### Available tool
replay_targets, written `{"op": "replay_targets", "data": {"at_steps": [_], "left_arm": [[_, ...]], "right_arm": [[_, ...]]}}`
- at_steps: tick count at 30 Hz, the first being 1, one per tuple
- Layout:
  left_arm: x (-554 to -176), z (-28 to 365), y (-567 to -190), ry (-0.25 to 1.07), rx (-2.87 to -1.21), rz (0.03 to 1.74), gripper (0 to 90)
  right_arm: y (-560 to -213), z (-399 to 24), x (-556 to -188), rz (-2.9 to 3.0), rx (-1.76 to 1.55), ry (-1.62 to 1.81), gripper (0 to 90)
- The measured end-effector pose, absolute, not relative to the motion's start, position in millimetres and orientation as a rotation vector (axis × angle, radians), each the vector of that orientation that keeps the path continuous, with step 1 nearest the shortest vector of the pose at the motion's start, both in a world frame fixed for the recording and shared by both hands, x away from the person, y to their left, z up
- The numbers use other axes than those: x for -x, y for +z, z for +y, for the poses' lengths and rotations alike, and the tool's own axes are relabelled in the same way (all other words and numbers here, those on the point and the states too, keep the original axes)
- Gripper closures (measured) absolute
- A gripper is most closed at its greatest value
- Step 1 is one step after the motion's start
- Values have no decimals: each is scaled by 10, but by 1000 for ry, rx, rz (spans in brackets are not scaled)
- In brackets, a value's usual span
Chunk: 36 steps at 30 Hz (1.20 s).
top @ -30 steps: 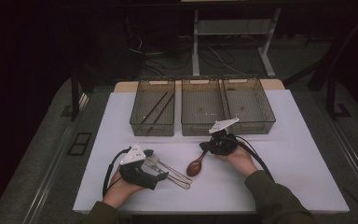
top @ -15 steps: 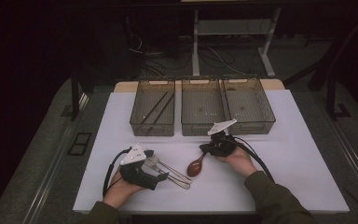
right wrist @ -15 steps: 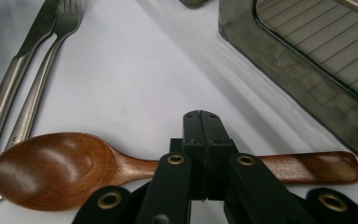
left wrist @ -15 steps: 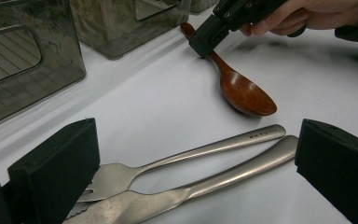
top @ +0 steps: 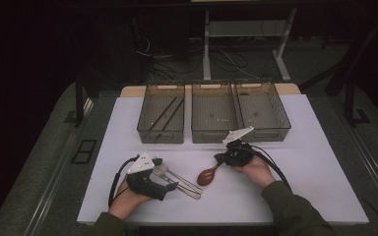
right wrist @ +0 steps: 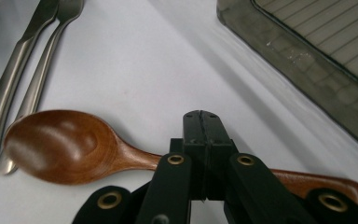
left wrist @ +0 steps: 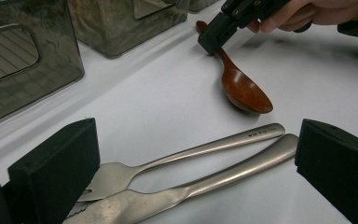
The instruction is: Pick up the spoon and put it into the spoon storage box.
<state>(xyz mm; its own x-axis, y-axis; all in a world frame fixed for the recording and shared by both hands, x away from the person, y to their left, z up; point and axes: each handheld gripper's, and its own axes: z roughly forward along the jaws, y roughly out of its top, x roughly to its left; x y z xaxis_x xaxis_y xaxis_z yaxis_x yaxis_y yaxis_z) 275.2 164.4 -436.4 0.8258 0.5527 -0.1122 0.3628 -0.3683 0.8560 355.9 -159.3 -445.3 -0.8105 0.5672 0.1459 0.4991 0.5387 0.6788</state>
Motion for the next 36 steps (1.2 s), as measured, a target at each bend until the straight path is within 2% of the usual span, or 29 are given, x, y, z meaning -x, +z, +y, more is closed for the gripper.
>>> {"op": "replay_targets", "data": {"at_steps": [32,34,36], "left_arm": [[-2742,1621,-4365,221,-2005,658,0],[-2739,1620,-4364,222,-2001,658,0],[-2740,1622,-4360,222,-2003,658,0]], "right_arm": [[-4395,-1949,-3163,2750,-893,1042,887],[-4376,-1963,-3173,2739,-907,1068,856],[-4352,-1983,-3184,2722,-922,1118,786]]}}
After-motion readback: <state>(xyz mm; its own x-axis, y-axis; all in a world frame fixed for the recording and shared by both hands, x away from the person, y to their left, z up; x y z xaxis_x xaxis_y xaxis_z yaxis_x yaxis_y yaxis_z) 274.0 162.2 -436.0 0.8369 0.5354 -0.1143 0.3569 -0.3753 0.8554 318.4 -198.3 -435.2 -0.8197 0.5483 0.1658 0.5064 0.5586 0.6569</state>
